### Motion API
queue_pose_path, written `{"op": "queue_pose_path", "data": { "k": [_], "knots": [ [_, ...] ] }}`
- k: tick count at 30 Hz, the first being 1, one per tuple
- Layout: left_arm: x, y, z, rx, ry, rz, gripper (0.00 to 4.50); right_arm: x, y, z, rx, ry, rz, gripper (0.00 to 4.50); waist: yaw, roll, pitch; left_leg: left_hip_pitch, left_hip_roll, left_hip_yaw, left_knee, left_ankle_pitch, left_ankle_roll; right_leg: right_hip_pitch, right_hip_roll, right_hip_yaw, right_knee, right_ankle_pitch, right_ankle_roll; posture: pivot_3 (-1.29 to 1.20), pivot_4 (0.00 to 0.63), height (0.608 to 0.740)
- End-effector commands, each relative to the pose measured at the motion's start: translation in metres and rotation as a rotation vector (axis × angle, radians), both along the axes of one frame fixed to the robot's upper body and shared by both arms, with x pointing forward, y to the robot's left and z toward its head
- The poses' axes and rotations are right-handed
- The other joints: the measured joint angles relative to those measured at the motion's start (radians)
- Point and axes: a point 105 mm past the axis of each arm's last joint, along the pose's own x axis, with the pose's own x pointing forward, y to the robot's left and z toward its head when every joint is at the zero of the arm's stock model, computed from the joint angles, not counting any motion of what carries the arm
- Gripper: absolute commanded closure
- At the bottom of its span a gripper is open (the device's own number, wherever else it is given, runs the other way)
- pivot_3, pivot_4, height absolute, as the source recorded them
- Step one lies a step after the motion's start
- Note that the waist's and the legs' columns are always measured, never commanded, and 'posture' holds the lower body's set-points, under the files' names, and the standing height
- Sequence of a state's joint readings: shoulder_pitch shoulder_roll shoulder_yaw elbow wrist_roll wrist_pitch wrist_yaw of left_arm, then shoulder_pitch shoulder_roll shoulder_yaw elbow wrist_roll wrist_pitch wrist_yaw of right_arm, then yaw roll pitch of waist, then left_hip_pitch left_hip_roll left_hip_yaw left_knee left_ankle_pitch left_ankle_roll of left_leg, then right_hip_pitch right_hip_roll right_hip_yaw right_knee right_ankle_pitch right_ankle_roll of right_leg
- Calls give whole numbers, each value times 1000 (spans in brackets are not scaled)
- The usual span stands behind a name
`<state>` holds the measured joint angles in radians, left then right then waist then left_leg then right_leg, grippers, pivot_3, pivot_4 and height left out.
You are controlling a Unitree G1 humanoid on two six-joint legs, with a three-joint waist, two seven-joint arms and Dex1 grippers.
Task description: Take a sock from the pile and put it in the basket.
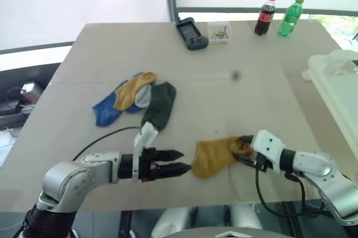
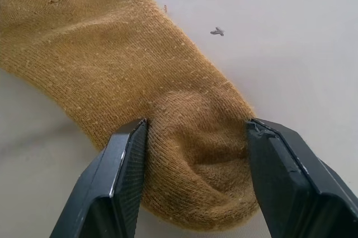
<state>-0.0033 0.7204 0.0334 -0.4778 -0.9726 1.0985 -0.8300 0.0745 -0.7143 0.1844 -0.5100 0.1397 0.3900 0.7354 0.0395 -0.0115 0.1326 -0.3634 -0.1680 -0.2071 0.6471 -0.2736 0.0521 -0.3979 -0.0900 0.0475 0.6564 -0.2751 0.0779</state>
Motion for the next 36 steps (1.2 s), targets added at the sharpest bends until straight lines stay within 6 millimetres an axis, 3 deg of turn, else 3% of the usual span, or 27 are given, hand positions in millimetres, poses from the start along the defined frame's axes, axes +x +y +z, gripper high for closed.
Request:
{"op": "queue_pose_path", "data": {
  "k": [1, 7, 10, 15, 20, 24, 30, 33, 36],
  "knots": [
    [0, -14, -11, 60, -2, -15, 754, -2, 2, 0, 2, -9, 7, 1669, 1, 0, 0, 0, 0, 0, 0, 0, 0, 0, 0, 0, 0, 0, 0, 0, 150, 740],
    [3, -21, -18, 52, 32, 16, 754, -5, -1, 0, -3, -5, -4, 1669, 1, -1, 0, 0, 1, 1, 0, 0, 0, 0, 0, 1, 0, 0, 0, 0, 150, 740],
    [9, -28, -33, 101, 30, 47, 754, -5, 0, -1, -1, -6, -6, 1669, 4, 0, 0, 1, 0, 1, 0, 0, 0, 0, 0, 1, 0, 0, 0, 0, 150, 740],
    [14, -40, -30, 7, 42, 58, 2106, -5, 1, -2, 19, -2, -21, 1669, 5, -1, -1, 2, 1, 2, 1, -1, 0, 2, 0, 1, 0, 0, 0, 0, 150, 740],
    [16, -42, 6, -237, 110, 46, 4478, -3, 8, 0, 57, -7, -16, 1669, 1, -3, 0, 1, 1, 2, 1, -1, 1, 0, 1, 1, 1, 0, 0, 0, 150, 740],
    [16, -29, 34, -352, 134, 43, 4478, -2, 27, 9, 121, -16, 54, 1669, -5, -2, 1, 2, 4, 3, 1, -1, 0, 0, 4, 3, 1, 0, 0, 0, 150, 740],
    [20, -17, 78, -471, 107, 62, 4478, 5, 75, 36, 259, -51, 251, 1669, -9, -3, 2, 2, 4, 4, 1, -1, -1, -1, 4, 4, 1, 0, 0, 0, 150, 740],
    [24, -21, 96, -488, 90, 58, 4478, 8, 95, 53, 326, -56, 354, 1669, -14, -6, 5, 1, 4, 4, 2, -1, 0, -1, 4, 4, 1, 0, 0, 0, 150, 740],
    [37, -32, 96, -449, 97, 97, 4478, 9, 96, 61, 345, -46, 389, 1669, -7, -6, 5, 1, 4, 4, 2, -1, 0, -1, 4, 3, 1, 0, 0, 0, 150, 740]
  ]
}}
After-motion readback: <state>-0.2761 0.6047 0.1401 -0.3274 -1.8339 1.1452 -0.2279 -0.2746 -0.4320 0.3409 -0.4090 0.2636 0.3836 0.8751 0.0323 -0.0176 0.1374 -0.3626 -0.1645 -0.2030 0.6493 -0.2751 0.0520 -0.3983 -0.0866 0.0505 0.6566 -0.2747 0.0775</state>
